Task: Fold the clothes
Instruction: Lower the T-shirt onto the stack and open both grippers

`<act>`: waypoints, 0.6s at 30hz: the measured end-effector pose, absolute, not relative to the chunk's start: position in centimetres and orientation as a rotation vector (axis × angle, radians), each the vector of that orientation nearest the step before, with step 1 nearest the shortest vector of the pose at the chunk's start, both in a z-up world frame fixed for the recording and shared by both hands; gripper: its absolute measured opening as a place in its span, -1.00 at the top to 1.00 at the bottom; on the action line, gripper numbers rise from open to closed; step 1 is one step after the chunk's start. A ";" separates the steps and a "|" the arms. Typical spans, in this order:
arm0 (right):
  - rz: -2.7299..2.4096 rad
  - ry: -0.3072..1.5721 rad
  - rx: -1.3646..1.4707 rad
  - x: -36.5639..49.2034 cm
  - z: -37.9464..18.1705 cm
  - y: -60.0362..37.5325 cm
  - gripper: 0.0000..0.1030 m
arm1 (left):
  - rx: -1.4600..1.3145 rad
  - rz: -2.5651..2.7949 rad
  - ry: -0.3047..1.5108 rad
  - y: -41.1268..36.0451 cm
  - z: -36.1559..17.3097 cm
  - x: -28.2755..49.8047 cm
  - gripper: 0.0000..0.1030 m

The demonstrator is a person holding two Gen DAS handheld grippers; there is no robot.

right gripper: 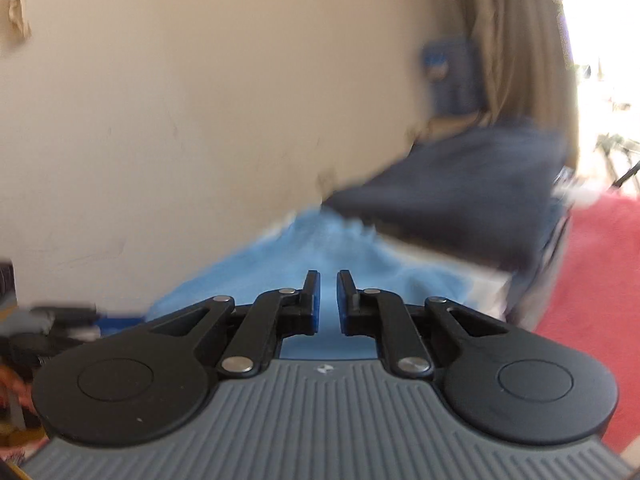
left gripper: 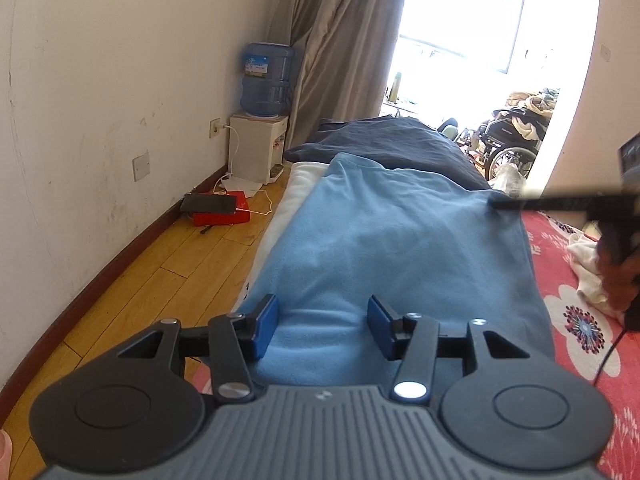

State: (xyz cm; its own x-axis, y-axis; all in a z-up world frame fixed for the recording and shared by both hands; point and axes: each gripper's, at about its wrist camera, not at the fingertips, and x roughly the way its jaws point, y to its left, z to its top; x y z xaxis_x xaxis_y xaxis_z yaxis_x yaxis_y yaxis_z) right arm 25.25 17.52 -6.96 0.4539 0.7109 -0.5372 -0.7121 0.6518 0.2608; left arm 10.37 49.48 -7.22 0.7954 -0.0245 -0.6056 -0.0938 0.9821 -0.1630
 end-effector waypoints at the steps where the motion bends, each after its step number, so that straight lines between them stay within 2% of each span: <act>1: 0.847 0.695 -0.053 25.4 -7.8 17.6 0.91 | -0.197 0.029 0.651 49.6 -7.2 10.3 0.01; 4: 0.769 0.765 0.008 25.7 -9.4 15.2 0.93 | -0.192 0.026 0.650 49.6 -7.2 10.2 -0.01; 6: 0.787 0.705 0.024 24.3 -7.8 14.7 0.83 | -0.216 0.031 0.650 49.9 -7.3 10.3 -0.01; 9: 0.862 0.637 0.041 23.1 -6.0 15.6 0.82 | -0.258 0.037 0.649 50.4 -7.5 10.4 -0.01; 13: 0.937 0.668 0.102 21.8 -6.8 17.5 0.82 | -0.251 0.041 0.643 50.2 -7.7 10.2 -0.01; 18: 0.880 0.694 0.182 13.6 -10.7 15.6 0.81 | -0.279 0.049 0.652 50.5 -7.7 10.4 -0.02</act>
State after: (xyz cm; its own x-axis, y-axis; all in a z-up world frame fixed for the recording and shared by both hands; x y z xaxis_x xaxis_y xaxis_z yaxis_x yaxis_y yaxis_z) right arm 13.59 15.61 -10.69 0.4368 0.7593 -0.4823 -0.6463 0.6378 0.4189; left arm 10.43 50.48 -7.67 0.7951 -0.0422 -0.6050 -0.1321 0.9616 -0.2407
